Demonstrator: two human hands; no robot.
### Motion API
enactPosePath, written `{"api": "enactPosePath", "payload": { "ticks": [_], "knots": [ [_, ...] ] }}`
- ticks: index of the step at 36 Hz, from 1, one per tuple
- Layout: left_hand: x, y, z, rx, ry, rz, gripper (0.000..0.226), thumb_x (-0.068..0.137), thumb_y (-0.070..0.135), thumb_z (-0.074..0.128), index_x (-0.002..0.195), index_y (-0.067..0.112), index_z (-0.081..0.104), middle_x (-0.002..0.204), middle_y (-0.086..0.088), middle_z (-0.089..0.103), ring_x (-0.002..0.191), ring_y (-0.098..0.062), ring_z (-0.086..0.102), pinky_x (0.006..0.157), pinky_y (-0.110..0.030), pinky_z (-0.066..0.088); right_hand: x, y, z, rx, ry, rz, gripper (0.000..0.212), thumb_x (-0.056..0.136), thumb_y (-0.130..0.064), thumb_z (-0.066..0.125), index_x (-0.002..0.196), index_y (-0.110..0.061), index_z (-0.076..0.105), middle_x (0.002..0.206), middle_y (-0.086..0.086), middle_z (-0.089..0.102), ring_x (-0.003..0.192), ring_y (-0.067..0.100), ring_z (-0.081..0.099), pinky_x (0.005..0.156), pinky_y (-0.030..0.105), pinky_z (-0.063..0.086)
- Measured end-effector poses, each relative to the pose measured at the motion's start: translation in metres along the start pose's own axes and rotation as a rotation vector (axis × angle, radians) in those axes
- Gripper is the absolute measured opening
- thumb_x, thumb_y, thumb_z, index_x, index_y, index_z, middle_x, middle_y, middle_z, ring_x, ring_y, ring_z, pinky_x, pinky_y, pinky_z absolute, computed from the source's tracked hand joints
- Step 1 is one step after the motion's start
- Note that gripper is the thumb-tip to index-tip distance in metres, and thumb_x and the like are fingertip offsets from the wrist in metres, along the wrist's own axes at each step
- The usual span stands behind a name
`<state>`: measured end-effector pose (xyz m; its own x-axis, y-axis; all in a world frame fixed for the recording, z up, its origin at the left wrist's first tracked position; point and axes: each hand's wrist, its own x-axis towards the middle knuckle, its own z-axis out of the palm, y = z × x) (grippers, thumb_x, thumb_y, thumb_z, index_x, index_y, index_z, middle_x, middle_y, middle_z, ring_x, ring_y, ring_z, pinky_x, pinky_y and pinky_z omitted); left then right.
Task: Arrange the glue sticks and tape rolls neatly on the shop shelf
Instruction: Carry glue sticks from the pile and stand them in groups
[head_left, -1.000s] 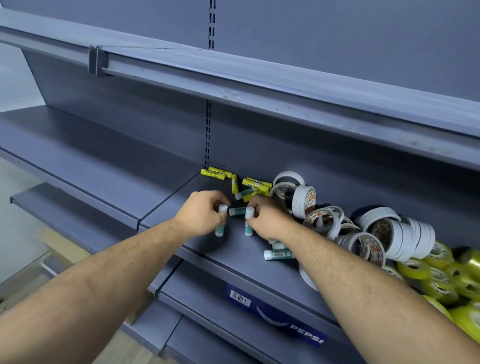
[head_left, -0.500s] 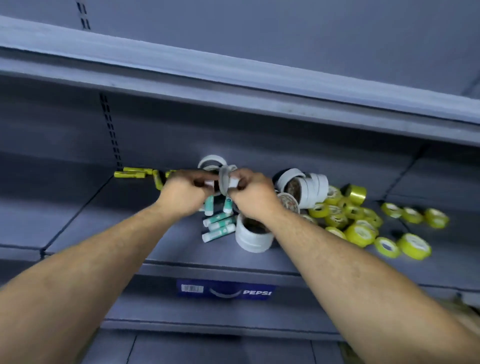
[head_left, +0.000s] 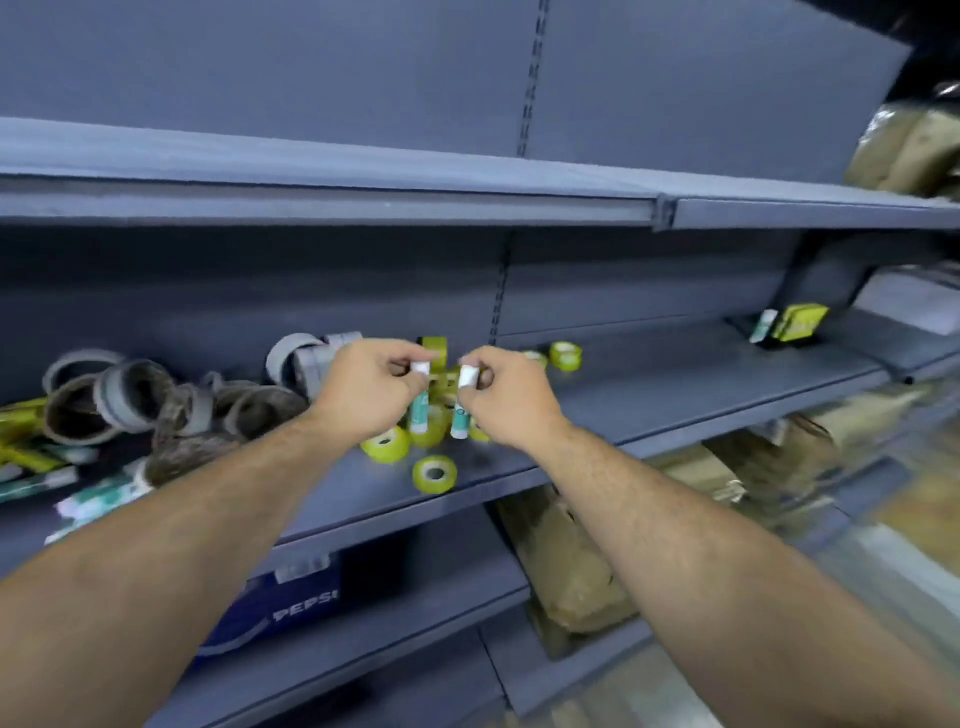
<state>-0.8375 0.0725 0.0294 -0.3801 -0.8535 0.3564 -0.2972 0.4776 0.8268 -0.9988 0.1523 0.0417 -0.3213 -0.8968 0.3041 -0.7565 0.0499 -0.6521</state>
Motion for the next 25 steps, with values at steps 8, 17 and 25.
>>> {"api": "enactPosePath", "payload": {
  "ticks": [8,17,25],
  "knots": [
    [0.015,0.086,0.164,-0.068,-0.129,0.047,0.027,0.089,0.014,0.067,0.090,0.039,0.076,0.048,0.015,0.051,0.047,-0.011,0.039,0.048,-0.019,0.034,-0.025,0.124,-0.132,-0.044,0.105,0.132,0.018,0.080,-0.013,0.062,0.092,-0.024,0.070,0.057,-0.012,0.056,0.062,0.009,0.054,0.060,0.022,0.043],
    [0.038,0.167,0.326,-0.107,-0.294,0.151,0.022,0.090,0.012,0.067,0.102,0.026,0.078,0.043,0.021,0.049,0.040,-0.003,0.040,0.044,-0.010,0.028,-0.048,0.244,-0.249,-0.050,0.236,0.299,0.026,0.083,-0.012,0.062,0.105,-0.025,0.069,0.068,-0.014,0.059,0.071,0.008,0.057,0.065,0.018,0.044],
    [0.078,0.203,0.455,-0.126,-0.440,0.213,0.022,0.089,0.012,0.066,0.103,0.025,0.078,0.048,0.024,0.055,0.046,0.002,0.048,0.049,-0.007,0.031,-0.040,0.343,-0.316,-0.094,0.308,0.452,0.032,0.089,-0.020,0.063,0.120,-0.026,0.067,0.084,-0.008,0.067,0.079,0.013,0.065,0.073,0.030,0.056]
  ]
}}
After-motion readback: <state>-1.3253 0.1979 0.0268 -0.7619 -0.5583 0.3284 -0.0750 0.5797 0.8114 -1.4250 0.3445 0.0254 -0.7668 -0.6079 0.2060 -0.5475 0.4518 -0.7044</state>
